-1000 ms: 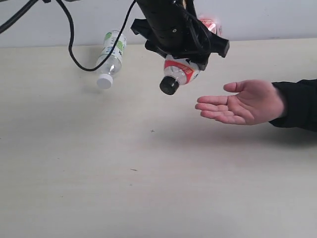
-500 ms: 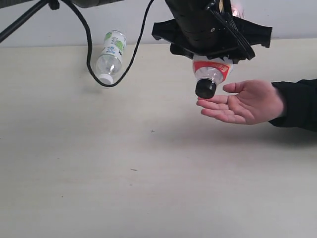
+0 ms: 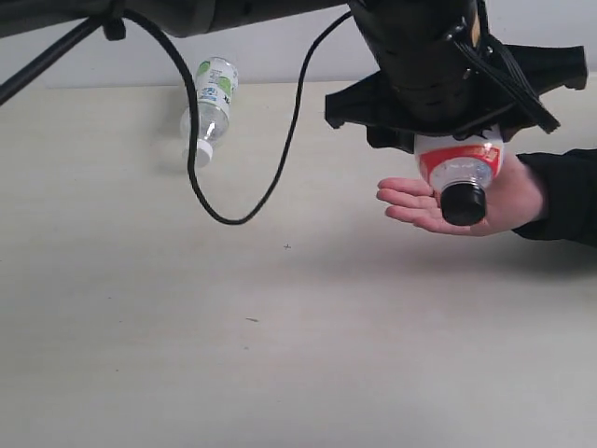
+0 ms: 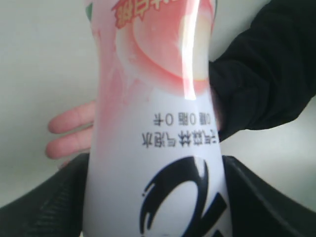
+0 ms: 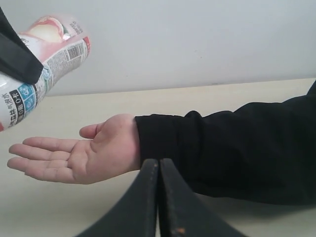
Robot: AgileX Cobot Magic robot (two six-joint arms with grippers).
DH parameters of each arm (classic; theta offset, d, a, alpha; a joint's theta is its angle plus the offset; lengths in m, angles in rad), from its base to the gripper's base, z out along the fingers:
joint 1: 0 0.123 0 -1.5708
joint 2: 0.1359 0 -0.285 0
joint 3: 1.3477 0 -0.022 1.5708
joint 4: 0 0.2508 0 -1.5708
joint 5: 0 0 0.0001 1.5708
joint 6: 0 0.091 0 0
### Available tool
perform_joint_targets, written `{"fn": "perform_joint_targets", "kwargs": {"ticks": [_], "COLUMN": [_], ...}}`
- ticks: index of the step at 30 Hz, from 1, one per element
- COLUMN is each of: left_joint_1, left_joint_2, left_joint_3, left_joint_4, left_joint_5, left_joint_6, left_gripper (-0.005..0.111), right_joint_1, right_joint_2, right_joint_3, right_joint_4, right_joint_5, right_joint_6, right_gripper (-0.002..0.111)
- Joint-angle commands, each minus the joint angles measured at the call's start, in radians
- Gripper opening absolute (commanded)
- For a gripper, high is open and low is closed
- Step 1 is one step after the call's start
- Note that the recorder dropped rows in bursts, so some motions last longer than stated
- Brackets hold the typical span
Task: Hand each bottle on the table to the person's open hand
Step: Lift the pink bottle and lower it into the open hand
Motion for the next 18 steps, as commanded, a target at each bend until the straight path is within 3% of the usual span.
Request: {"fn": "perform_joint_targets", "kwargs": {"ticks": [1, 18], "left_joint_1": [-0.018, -0.033], "left_joint_2": [-0.008, 0.142], "left_joint_3": [0.004, 0.004], "left_joint_4": [0.019, 0.0], "left_joint_5": [-0.026, -0.154], "left_joint_6": [-0.159, -0.247], "left_gripper": [0.0, 0.003], "right_joint_1": [-0.005, -0.005], "right_joint_2": [-0.006, -0.006], "right_joint_3": [0.005, 0.005], "right_joint_4": [-0.001, -0.001], "right_joint_5": [-0.005, -0.005], "right_joint_6": [0.002, 0.002], "right_gripper": [0.0, 0.0]}}
